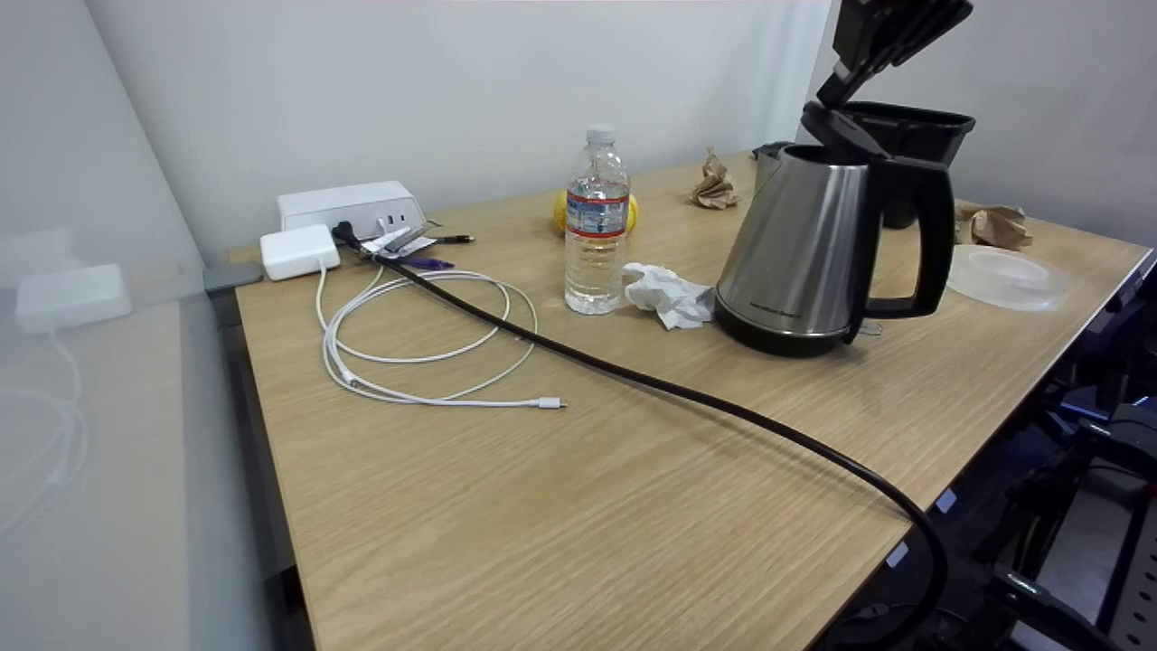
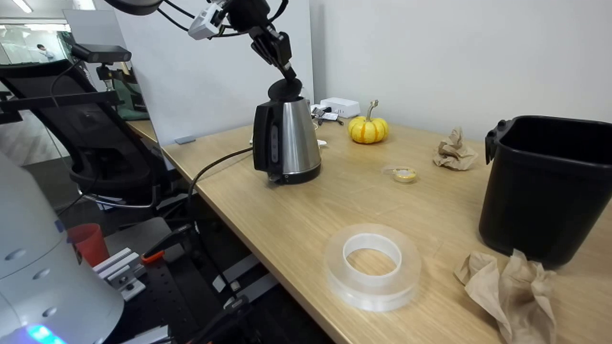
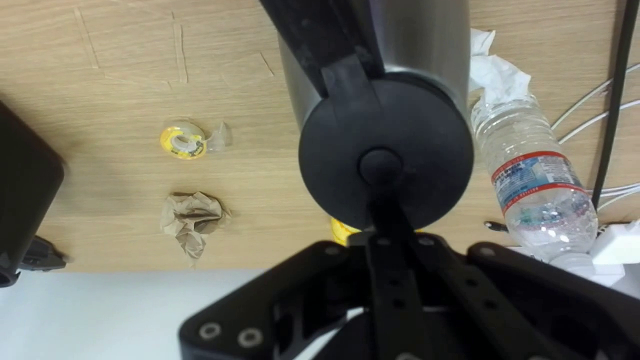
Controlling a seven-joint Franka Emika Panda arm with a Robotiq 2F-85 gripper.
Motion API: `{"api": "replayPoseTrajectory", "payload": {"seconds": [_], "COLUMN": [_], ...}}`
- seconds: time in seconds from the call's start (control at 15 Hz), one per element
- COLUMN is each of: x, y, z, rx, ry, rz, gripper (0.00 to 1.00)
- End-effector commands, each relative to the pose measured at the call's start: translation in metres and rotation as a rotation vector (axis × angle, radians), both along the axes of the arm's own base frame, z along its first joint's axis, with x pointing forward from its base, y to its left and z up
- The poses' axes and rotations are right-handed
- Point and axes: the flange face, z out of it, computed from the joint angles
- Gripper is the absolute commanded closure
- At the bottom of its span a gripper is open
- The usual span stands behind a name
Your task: Open the kettle
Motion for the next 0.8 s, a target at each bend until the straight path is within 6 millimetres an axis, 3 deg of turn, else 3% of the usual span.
{"api": "replayPoseTrajectory", "payload": {"seconds": [0.0, 0.27, 0.47, 0.6, 0.73], "x": [-0.008, -0.016, -0.017, -0.022, -0.028], "y": [-0.006, -0.017, -0.024, -0.023, -0.02], "z": [0.02, 0.051, 0.061, 0.062, 0.061], "rx": [-0.019, -0.004, 0.038, 0.101, 0.2], "ry": [-0.048, -0.132, -0.133, -0.091, -0.023], "rz": [-0.034, -0.068, -0.077, -0.072, -0.045], "gripper": [1.0, 1.0, 1.0, 0.72, 0.59]}}
